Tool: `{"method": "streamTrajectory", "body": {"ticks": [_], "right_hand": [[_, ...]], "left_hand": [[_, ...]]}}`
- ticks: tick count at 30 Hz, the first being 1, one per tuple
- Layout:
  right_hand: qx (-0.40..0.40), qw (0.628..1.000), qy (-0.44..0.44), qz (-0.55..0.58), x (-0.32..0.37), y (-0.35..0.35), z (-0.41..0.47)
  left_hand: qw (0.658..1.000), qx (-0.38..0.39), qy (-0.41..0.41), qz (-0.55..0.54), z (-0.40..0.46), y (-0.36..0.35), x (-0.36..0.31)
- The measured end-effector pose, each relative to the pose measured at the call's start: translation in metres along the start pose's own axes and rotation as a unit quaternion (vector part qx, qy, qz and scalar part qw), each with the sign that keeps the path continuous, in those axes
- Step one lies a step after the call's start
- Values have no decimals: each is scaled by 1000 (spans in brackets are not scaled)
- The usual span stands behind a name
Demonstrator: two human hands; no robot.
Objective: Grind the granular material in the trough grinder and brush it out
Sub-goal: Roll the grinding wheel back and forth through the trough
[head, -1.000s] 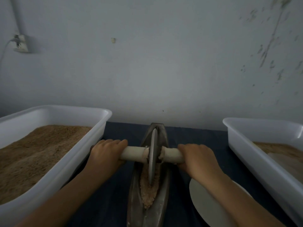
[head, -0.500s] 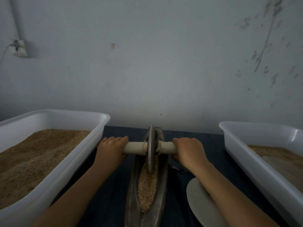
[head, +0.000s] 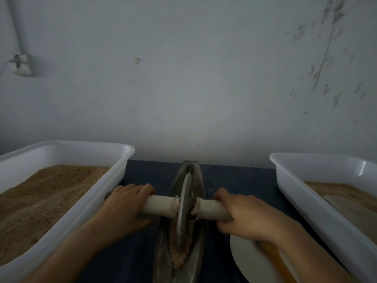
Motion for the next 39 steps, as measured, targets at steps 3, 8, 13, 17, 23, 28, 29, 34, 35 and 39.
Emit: {"method": "streamTrajectory", "body": {"ticks": [3, 8, 13, 17, 23, 28, 29, 34, 35, 39], "right_hand": [[-59, 997, 32, -37, -2, 2, 8], [-197, 975, 27, -100, -18, -5, 32], [-245, 967, -7, -63, -34, -15, 43], [-215, 974, -6, -72, -31, -14, 41], [-46, 997, -6, -55, -6, -5, 18], [102, 995, -4, 6, 10, 2, -12], [113, 994, -2, 6, 11, 2, -14], [90, 996, -21, 11, 3, -4, -4], [67, 997, -22, 10, 0, -4, 1], [-103, 992, 11, -76, -8, -1, 26]], "left_hand": [[999, -39, -13, -36, 3, -3, 2], [997, -66, 22, 46, 27, -17, 7], [984, -146, 25, 97, 46, -14, 0], [993, -66, 23, 93, 39, -21, 3], [994, 52, -6, 95, 20, -16, -1], [984, 140, -50, 96, 11, 3, -15], [983, 150, -55, 91, 10, 5, -17], [988, 130, -44, 66, 18, -4, -13], [990, 121, -36, 60, 21, -9, -10], [995, 78, 1, 57, 29, -24, 6]]}}
Point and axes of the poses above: each hand's wrist, its own z-axis towards the middle knuckle, its own y-axis out of the back of the hand, x = y × z, the point moved 8 cm from there along z, towards the middle knuckle, and after that the axes turned 11 degrees about -x, right-handed, at the moved point
